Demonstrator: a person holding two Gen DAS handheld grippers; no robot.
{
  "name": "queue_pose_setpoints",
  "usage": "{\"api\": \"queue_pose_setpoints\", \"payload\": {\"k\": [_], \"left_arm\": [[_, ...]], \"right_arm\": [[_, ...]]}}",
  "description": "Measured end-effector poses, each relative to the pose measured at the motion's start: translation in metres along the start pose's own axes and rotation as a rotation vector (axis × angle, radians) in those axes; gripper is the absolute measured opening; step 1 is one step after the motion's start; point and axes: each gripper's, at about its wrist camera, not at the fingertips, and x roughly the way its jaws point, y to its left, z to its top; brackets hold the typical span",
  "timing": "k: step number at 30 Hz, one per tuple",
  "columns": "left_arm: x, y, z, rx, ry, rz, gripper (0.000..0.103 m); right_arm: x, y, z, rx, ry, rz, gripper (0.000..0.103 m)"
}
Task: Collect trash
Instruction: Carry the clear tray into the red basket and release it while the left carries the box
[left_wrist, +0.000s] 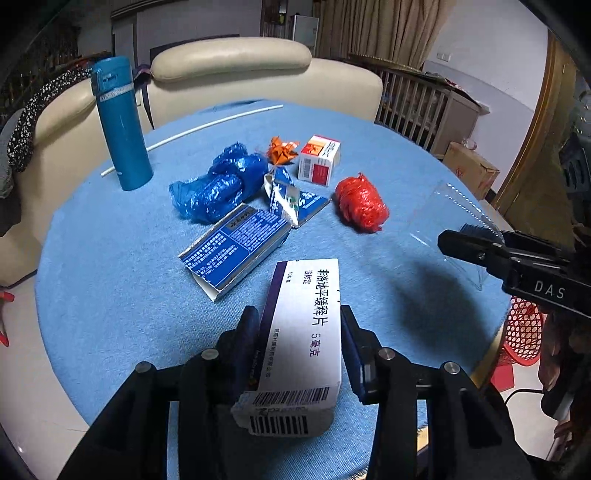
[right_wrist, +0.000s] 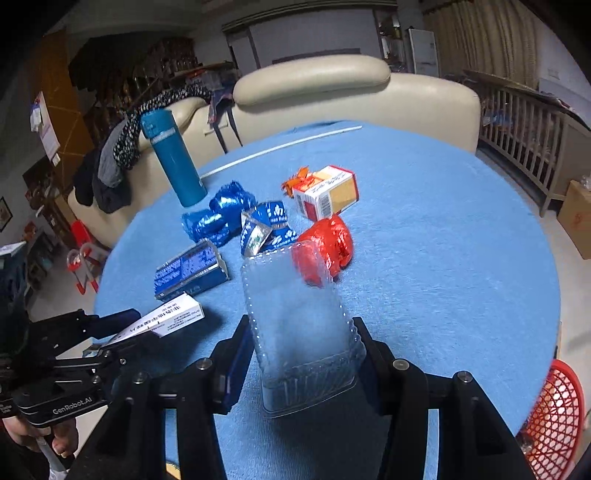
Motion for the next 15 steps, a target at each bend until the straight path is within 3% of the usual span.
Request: {"api": "queue_pose_setpoints", "payload": {"k": [15], "left_arm": [[-0.033, -0.038, 0.015, 0.05, -0.07, 0.011, 0.045]], "right_arm": [[-0.061, -0.029, -0.007, 0.092, -0.133, -0.013, 0.054]]}}
